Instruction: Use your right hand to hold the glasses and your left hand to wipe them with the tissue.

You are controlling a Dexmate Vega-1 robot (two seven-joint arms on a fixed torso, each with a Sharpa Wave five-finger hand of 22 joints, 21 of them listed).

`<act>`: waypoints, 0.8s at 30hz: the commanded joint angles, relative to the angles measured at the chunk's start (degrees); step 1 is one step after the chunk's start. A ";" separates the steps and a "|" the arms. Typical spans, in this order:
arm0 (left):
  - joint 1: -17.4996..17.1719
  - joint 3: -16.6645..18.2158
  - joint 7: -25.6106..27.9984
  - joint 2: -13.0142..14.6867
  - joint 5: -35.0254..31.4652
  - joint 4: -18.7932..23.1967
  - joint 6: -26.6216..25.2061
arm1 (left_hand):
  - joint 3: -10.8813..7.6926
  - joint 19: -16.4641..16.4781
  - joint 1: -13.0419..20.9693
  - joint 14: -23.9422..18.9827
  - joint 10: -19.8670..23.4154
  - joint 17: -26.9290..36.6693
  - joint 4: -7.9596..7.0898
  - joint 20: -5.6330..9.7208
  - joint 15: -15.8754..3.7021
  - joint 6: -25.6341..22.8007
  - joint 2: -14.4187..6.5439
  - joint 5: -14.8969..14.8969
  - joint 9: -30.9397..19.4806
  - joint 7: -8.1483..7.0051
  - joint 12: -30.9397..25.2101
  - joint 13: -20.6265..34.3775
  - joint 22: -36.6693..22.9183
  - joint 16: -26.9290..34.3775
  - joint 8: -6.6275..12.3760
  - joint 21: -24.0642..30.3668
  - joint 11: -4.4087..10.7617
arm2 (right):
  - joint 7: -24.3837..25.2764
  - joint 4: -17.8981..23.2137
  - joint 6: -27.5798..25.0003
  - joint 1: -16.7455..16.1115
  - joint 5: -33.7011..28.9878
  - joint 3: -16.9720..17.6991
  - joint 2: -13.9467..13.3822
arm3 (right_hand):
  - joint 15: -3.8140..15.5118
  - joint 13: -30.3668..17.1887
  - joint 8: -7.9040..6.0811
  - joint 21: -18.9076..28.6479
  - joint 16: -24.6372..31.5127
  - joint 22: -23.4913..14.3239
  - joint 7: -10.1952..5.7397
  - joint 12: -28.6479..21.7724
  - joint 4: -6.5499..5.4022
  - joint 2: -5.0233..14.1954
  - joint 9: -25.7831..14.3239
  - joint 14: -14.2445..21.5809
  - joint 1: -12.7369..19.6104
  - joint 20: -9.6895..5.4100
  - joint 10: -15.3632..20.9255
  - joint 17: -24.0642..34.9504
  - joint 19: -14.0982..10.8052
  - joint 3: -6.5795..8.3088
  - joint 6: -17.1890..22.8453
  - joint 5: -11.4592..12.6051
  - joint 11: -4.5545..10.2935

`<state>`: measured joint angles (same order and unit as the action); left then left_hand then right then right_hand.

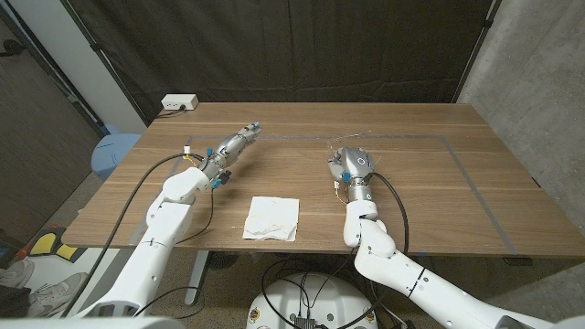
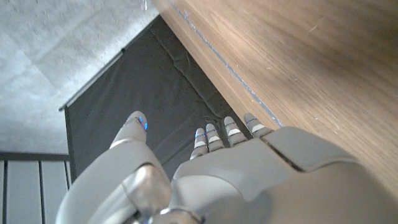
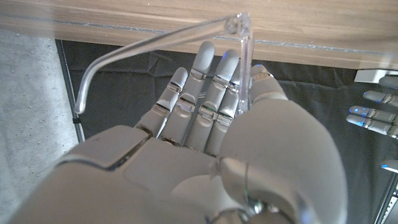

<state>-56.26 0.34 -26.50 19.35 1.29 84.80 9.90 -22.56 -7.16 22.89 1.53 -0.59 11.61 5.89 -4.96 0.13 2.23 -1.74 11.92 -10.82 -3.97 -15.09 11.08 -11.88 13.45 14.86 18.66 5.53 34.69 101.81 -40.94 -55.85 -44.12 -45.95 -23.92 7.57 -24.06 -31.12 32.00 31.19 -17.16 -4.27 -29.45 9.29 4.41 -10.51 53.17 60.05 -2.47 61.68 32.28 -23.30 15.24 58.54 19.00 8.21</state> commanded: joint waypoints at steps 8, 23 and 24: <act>-5.30 -4.20 -6.55 14.23 -6.31 12.83 -1.07 | 0.06 0.79 2.18 -0.39 -0.09 0.50 1.51 -0.98 0.39 0.07 1.26 0.18 -0.16 -0.59 0.36 0.16 -0.25 0.16 -0.56 0.60 -1.01 | 8.14 3.62 -0.83 -2.81 2.20 1.70 0.99 | 5.62 -0.44 0.37 0.79 0.35 -0.15 -2.07 0.02 -0.54 1.57 -0.32 0.56 2.62 -1.42 0.61 0.64 0.16 0.21 2.89 -0.38 -0.05; -7.21 -8.07 -9.11 23.36 -13.43 19.60 1.49 | 0.05 0.15 5.31 1.25 0.04 0.64 2.94 -0.96 1.32 -2.88 2.47 0.67 -0.22 -2.22 0.82 0.25 -0.27 -0.70 0.06 0.29 -0.65 | 14.36 2.96 0.48 -4.04 3.57 2.77 3.98 | 5.69 -0.82 0.58 1.34 0.36 -0.12 -2.07 0.16 -0.62 1.58 -0.35 0.75 2.94 -1.51 0.79 1.02 0.32 0.26 3.03 -0.70 0.02; -7.12 -8.36 -9.28 23.72 -13.68 19.79 1.62 | 0.00 0.18 5.86 1.25 0.44 0.66 3.11 -0.89 1.29 -3.26 2.57 0.74 -0.23 -2.60 0.74 0.27 -0.27 -0.72 0.13 0.29 -0.06 | 14.62 2.87 0.56 -4.06 3.63 2.79 4.10 | 5.64 -0.84 0.60 1.38 0.34 -0.11 -2.06 0.17 -0.67 1.60 -0.35 0.75 2.90 -1.51 0.80 1.03 0.32 0.25 3.02 -0.73 0.10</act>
<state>-61.69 -4.28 -34.05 34.41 -7.89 98.03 10.14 -22.38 -6.48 27.62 2.38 -0.82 12.14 8.39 -5.84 1.56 -0.23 0.71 12.35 -10.81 -6.03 -14.59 11.07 -11.87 13.06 14.64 18.87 4.71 43.77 104.96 -41.32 -59.18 -41.78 -43.81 -21.52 7.48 -24.60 -30.27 32.90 31.19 -17.15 -3.96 -29.45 8.98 4.69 -10.54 53.28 61.40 -2.47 61.92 33.07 -23.29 15.41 58.85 18.55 8.22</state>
